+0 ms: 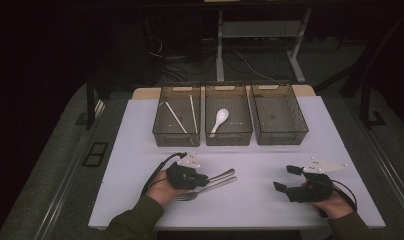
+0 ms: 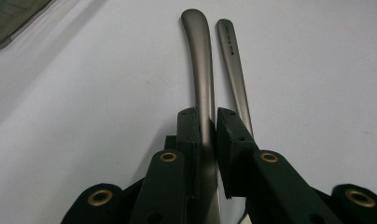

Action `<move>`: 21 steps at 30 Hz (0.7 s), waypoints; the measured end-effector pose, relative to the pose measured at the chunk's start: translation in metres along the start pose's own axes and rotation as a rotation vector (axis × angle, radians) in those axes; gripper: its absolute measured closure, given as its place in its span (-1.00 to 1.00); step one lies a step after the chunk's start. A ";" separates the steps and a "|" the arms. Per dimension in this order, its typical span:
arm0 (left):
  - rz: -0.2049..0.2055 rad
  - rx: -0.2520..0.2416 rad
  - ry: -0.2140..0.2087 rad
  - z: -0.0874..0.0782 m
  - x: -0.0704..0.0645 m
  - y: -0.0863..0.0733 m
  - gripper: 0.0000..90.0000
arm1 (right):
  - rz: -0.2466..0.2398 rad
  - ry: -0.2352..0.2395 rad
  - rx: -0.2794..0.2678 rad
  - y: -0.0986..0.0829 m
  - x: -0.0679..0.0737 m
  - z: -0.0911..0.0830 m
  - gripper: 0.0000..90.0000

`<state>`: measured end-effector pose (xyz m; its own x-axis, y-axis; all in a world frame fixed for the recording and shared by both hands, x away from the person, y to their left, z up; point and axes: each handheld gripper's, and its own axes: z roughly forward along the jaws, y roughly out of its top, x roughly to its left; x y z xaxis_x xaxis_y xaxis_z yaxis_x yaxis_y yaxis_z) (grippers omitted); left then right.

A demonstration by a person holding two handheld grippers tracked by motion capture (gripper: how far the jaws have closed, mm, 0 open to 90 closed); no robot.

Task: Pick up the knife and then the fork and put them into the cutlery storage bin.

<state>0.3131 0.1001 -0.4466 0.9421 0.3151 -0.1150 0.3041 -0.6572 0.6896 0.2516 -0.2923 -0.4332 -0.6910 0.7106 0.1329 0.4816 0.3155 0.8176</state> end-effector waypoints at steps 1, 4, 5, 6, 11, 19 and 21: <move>-0.003 0.001 -0.002 0.000 0.000 0.001 0.76 | 0.000 0.000 0.000 0.000 0.000 0.000 -0.56; 0.006 -0.003 -0.006 -0.001 -0.001 0.004 0.76 | 0.000 0.001 -0.001 0.000 0.000 0.000 -0.56; 0.006 -0.007 -0.010 -0.001 0.000 0.005 0.76 | -0.001 0.002 -0.003 0.000 0.000 0.000 -0.56; 0.008 -0.003 -0.007 -0.002 0.000 0.005 0.76 | 0.000 0.002 -0.004 0.000 0.000 0.000 -0.56; 0.017 -0.009 -0.019 -0.006 0.001 0.009 0.76 | 0.001 0.017 -0.005 0.001 0.000 -0.001 -0.56; 0.039 -0.037 -0.040 -0.014 0.003 0.021 0.76 | -0.011 0.094 -0.003 0.014 -0.002 -0.006 -0.61; 0.044 -0.040 -0.048 -0.016 0.003 0.024 0.76 | -0.028 0.115 0.000 0.018 -0.003 -0.007 -0.61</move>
<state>0.3212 0.0965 -0.4195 0.9604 0.2525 -0.1179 0.2574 -0.6417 0.7225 0.2585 -0.2929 -0.4153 -0.7616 0.6244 0.1735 0.4615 0.3345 0.8217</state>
